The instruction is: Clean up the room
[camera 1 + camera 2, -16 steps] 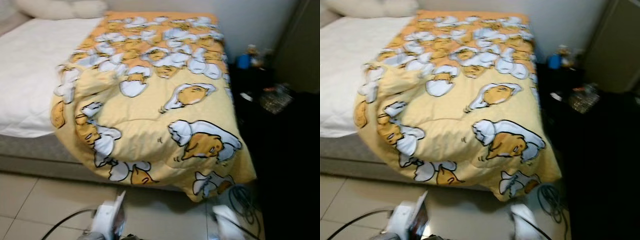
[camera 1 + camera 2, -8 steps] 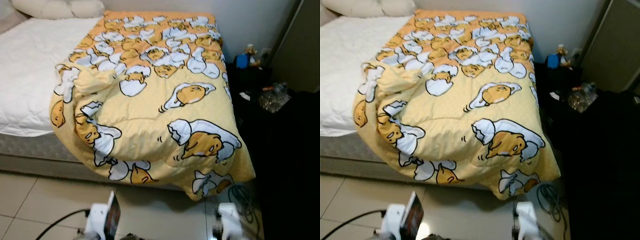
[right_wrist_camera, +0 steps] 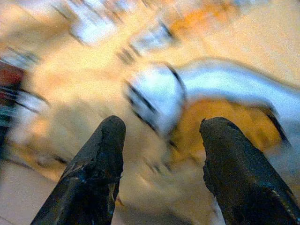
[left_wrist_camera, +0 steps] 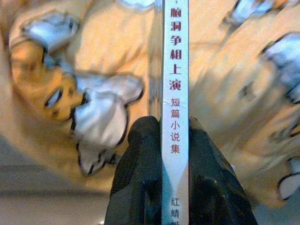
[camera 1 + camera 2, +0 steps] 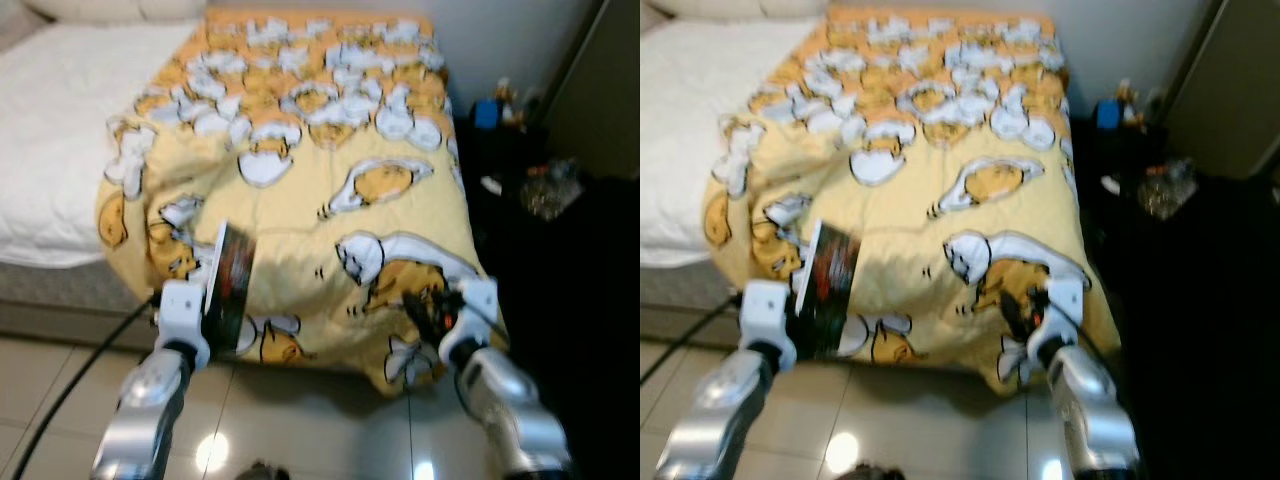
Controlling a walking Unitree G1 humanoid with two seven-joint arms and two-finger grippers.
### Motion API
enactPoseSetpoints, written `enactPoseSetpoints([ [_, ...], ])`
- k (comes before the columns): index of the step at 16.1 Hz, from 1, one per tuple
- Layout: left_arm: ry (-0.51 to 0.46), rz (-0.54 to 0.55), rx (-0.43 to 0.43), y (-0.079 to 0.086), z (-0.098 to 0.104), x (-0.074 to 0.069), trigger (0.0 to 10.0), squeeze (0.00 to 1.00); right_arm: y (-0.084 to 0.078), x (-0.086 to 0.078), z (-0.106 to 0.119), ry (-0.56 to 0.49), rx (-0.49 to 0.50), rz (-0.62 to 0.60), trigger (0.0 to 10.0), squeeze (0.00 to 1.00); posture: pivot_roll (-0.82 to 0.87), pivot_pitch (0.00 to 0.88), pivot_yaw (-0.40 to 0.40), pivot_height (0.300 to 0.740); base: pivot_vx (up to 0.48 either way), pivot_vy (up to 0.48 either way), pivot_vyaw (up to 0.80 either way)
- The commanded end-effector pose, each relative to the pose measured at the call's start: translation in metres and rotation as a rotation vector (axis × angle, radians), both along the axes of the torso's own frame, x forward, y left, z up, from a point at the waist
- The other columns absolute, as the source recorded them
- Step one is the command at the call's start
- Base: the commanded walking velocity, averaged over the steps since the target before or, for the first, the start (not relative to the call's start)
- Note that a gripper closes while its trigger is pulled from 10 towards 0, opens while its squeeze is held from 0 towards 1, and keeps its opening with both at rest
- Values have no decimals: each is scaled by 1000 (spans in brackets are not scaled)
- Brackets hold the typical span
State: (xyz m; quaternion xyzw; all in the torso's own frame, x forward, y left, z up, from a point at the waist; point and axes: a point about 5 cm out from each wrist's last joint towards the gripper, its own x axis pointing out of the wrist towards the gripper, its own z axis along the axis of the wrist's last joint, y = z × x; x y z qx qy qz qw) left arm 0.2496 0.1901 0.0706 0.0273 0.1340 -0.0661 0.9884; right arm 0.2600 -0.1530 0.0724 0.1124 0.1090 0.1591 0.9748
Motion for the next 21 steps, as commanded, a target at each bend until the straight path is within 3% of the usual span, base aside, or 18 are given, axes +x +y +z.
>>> enactPoseSetpoints([
  [1,-142,-16,-18,-5,37,3,10000,0,13,5,29,-107,35,75,10000,0,-40,0,61,740,0,0,0],
  [2,-226,-55,-19,-12,61,5,10000,0,22,11,57,-212,63,80,10000,0,-39,0,65,740,0,0,0],
  [4,-275,-38,-3,-15,76,9,10000,0,28,15,77,-296,43,49,10000,0,-41,0,67,740,0,0,0],
  [5,-295,13,7,-15,84,8,10000,0,26,17,83,-348,28,-54,10000,0,-39,0,67,740,0,0,0],
  [8,-210,58,99,-15,73,1,10000,0,17,9,56,-146,50,-200,10000,0,-24,0,57,740,0,0,0],
  [11,-180,101,171,-10,68,8,10000,0,14,6,48,-97,27,-283,10000,0,-23,0,54,740,0,0,0],
  [13,-172,68,189,-10,70,17,10000,0,0,4,40,-65,-26,-369,10000,0,-32,0,62,740,0,0,0],
  [17,-151,73,189,-8,66,22,10000,0,-16,-1,29,4,-121,-445,10000,0,-65,0,92,740,0,0,0],
  [21,-131,71,174,-6,61,23,10000,0,-16,-1,29,13,-141,-445,10000,0,-75,0,91,740,0,0,0],
])
